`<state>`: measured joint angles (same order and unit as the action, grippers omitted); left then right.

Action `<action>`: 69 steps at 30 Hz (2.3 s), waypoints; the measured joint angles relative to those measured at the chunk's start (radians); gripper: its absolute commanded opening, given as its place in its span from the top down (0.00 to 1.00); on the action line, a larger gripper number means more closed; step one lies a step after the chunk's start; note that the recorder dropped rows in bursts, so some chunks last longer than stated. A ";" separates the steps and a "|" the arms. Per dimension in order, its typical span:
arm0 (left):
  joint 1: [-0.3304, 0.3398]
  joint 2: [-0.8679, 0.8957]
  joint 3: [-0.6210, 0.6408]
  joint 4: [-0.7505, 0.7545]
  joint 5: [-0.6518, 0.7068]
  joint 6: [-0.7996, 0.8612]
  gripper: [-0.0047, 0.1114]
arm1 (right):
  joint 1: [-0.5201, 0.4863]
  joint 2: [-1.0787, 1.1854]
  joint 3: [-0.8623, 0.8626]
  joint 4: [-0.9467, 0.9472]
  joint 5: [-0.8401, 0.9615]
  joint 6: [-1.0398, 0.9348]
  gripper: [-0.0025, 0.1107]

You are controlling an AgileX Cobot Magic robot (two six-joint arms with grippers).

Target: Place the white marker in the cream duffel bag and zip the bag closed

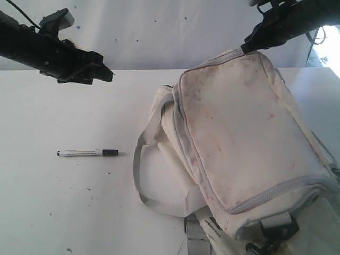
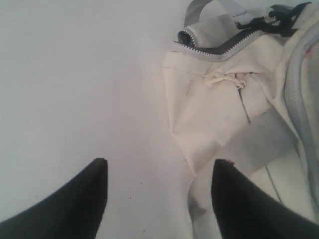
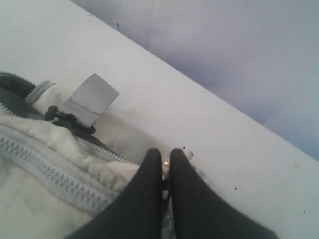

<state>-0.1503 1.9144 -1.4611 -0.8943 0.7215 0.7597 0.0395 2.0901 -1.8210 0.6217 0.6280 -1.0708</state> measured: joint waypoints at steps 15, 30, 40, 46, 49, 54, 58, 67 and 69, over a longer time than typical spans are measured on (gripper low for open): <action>-0.111 0.246 -0.253 -0.229 0.114 0.111 0.35 | 0.000 -0.009 0.000 0.029 0.050 0.414 0.98; -0.138 0.335 -0.339 -0.263 0.190 0.111 0.38 | 0.000 -0.011 0.000 0.317 0.072 -0.326 0.98; -0.138 0.335 -0.339 -0.273 0.185 0.111 0.72 | 0.000 -0.011 -0.002 0.336 0.302 -0.615 0.98; -0.138 0.335 -0.339 -0.273 0.185 0.107 0.80 | 0.000 -0.011 -0.002 0.325 0.417 -0.775 0.98; -0.138 0.335 -0.339 -0.273 0.185 0.107 0.80 | 0.000 -0.011 -0.002 0.321 0.437 -0.794 0.98; -0.138 0.335 -0.339 -0.273 0.185 0.107 0.80 | 0.000 -0.011 -0.002 0.293 0.525 -0.839 0.98; -0.138 0.343 -0.339 -0.273 0.179 0.107 0.80 | 0.000 -0.013 -0.002 0.179 0.560 -0.835 0.98; -0.139 0.368 -0.339 -0.273 0.169 0.107 0.80 | 0.000 -0.001 -0.002 0.045 0.567 -0.662 0.98; -0.139 0.369 -0.339 -0.273 0.169 0.107 0.80 | 0.000 0.005 -0.002 0.041 0.567 -0.630 0.98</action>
<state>-0.2896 2.2831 -1.8004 -1.1678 0.8904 0.8671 0.0395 2.0953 -1.8233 0.6630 1.1948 -1.7010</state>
